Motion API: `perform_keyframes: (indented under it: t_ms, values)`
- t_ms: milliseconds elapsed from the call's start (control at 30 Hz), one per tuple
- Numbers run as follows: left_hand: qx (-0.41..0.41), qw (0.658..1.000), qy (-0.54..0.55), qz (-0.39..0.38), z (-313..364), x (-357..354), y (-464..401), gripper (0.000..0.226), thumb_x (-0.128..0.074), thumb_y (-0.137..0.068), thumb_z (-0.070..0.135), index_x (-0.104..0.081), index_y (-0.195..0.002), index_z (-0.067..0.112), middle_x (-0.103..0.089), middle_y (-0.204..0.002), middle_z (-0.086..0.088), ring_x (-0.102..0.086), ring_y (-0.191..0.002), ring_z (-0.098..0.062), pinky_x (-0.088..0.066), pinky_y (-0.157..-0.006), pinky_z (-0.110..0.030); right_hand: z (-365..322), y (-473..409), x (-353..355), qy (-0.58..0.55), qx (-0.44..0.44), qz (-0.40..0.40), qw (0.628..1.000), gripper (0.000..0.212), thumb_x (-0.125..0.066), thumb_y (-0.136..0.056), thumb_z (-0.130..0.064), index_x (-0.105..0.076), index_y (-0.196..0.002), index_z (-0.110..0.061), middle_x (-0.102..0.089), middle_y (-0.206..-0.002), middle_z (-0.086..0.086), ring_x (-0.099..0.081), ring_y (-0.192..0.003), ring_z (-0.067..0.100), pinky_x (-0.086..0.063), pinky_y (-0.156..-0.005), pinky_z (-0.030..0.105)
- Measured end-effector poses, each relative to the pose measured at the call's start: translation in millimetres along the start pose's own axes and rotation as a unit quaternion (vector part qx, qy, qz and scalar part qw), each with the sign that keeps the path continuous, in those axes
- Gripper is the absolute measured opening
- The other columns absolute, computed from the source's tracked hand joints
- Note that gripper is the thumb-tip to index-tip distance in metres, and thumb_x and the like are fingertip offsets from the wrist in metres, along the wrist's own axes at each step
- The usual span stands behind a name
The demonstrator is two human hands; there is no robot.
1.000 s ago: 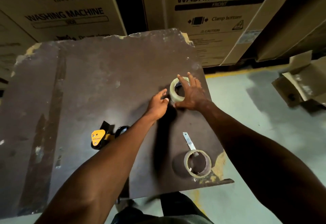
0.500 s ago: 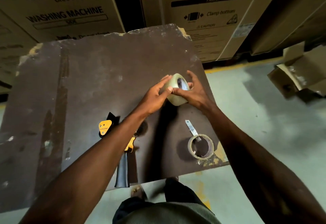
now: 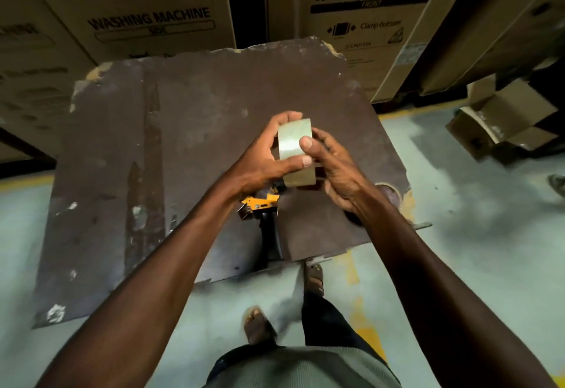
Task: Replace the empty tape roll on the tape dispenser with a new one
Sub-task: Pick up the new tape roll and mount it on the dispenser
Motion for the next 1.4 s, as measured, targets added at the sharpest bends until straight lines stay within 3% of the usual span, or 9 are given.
perform_keyframes:
  t_ms: [233, 333, 433, 533, 800, 967, 1033, 1133, 1400]
  values:
    - [0.043, 0.994, 0.103, 0.001, 15, 17, 32, 0.036, -0.054, -0.089, 0.031, -0.055, -0.126, 0.032, -0.061, -0.118, 0.0, -0.066, -0.095, -0.01, -0.057, -0.07, -0.029, 4, 28, -30, 0.029, 0.035, -0.019, 0.999, 0.093, -0.087, -0.063, -0.044, -0.047, -0.144, -0.024, -0.065, -0.128, 0.018, -0.07, -0.105, 0.032, -0.059, -0.083, 0.06]
    - [0.054, 0.992, 0.104, 0.041, 22, 18, 36, 0.031, -0.053, -0.089, 0.04, -0.059, -0.119, 0.033, -0.065, -0.11, -0.001, -0.066, -0.089, -0.011, -0.056, -0.064, -0.032, -1, 31, -37, 0.057, 0.069, -0.028, 0.996, 0.094, -0.09, -0.058, -0.036, -0.048, -0.142, -0.028, -0.064, -0.126, 0.017, -0.068, -0.109, 0.03, -0.059, -0.086, 0.058]
    - [0.074, 0.987, 0.115, 0.081, 24, 18, 35, 0.035, -0.055, -0.083, 0.055, -0.065, -0.11, 0.036, -0.068, -0.106, -0.003, -0.066, -0.09, -0.022, -0.052, -0.076, -0.042, -8, 34, -39, 0.108, 0.113, -0.034, 0.987, 0.098, -0.092, -0.054, -0.032, -0.049, -0.142, -0.034, -0.06, -0.135, 0.011, -0.062, -0.123, 0.031, -0.057, -0.094, 0.056]
    - [0.057, 0.989, 0.104, 0.094, 28, 14, 34, 0.028, -0.053, -0.089, 0.047, -0.064, -0.111, 0.034, -0.067, -0.106, -0.005, -0.065, -0.09, -0.024, -0.05, -0.077, -0.043, -14, 37, -36, 0.13, 0.133, -0.052, 0.981, 0.1, -0.09, -0.058, -0.031, -0.043, -0.147, -0.036, -0.055, -0.142, 0.008, -0.057, -0.129, 0.03, -0.054, -0.1, 0.053]
    - [-0.044, 0.985, 0.059, 0.157, 51, -13, 25, 0.037, -0.067, -0.079, 0.042, -0.064, -0.114, 0.029, -0.071, -0.098, 0.004, -0.068, -0.084, -0.014, -0.056, -0.067, -0.034, -30, 40, -19, 0.099, 0.055, -0.064, 0.991, 0.106, -0.083, -0.064, -0.048, -0.029, -0.154, -0.036, -0.058, -0.138, 0.009, -0.073, -0.106, 0.025, -0.062, -0.079, 0.054]
    - [-0.007, 0.975, 0.124, 0.185, 63, -22, 17, 0.025, -0.07, -0.08, 0.026, -0.067, -0.104, 0.017, -0.071, -0.087, -0.001, -0.067, -0.072, -0.016, -0.055, -0.063, -0.032, -33, 39, -2, 0.094, 0.074, -0.093, 0.988, 0.109, -0.091, -0.062, -0.039, -0.034, -0.154, -0.03, -0.053, -0.146, 0.008, -0.059, -0.128, 0.032, -0.06, -0.08, 0.048]
    - [0.014, 0.977, 0.13, 0.169, 67, -26, 13, 0.026, -0.07, -0.08, 0.026, -0.066, -0.105, 0.019, -0.07, -0.092, -0.004, -0.067, -0.077, -0.019, -0.054, -0.068, -0.036, -37, 41, 3, 0.111, 0.1, -0.099, 0.984, 0.099, -0.088, -0.063, -0.034, -0.04, -0.15, -0.033, -0.056, -0.143, 0.002, -0.057, -0.13, 0.028, -0.06, -0.087, 0.05]
    - [0.016, 0.983, 0.13, 0.132, 71, -36, 10, 0.036, -0.067, -0.084, 0.027, -0.062, -0.119, 0.021, -0.068, -0.106, -0.003, -0.067, -0.087, -0.019, -0.056, -0.073, -0.038, -42, 42, 9, 0.146, 0.126, -0.098, 0.976, 0.108, -0.09, -0.06, -0.035, -0.034, -0.152, -0.037, -0.05, -0.147, -0.002, -0.053, -0.133, 0.022, -0.056, -0.097, 0.055]
    - [-0.05, 0.984, 0.06, 0.16, 80, -46, 15, 0.05, -0.079, -0.076, 0.026, -0.063, -0.124, 0.023, -0.067, -0.124, -0.006, -0.068, -0.11, -0.019, -0.058, -0.086, -0.033, -57, 47, 11, 0.143, 0.074, -0.139, 0.977, 0.1, -0.085, -0.065, -0.04, -0.031, -0.148, -0.038, -0.052, -0.143, 0.003, -0.059, -0.126, 0.028, -0.061, -0.082, 0.048]
Point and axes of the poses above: each hand's wrist, its own y-axis away from the middle knuckle, its own x-axis out of the back of the hand, z = x × y, the point moved 4 cm from there along -y, towards the middle knuckle
